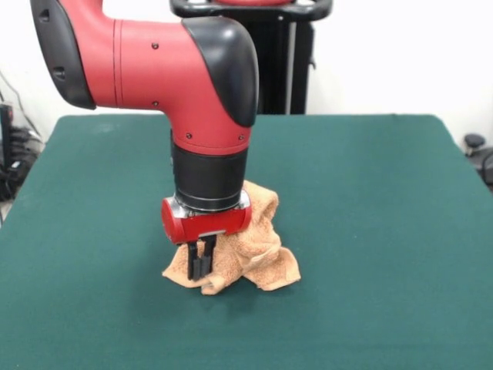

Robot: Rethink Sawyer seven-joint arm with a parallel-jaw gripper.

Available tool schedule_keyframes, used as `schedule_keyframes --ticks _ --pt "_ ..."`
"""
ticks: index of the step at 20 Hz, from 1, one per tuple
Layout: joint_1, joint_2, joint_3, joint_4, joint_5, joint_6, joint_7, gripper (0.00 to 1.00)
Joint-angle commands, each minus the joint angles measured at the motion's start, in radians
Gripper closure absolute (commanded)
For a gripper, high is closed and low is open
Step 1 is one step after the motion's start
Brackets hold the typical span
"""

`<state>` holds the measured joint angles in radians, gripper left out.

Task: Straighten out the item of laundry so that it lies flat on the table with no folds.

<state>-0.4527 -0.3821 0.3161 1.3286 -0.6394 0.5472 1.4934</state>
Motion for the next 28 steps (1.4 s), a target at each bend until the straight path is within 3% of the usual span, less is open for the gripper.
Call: schedule_keyframes --ticks 1,11,19,28 --pt "0.041 0.170 0.042 0.054 -0.105 -0.095 -0.069 1.00" --pt "0.008 0.162 0.026 0.095 -0.110 -0.101 -0.072 1.00" --pt "-0.029 0.084 -0.009 0.168 -0.157 -0.144 -0.092 1.00" --pt "-0.097 0.009 0.022 0.223 -0.178 -0.094 -0.178 1.00"
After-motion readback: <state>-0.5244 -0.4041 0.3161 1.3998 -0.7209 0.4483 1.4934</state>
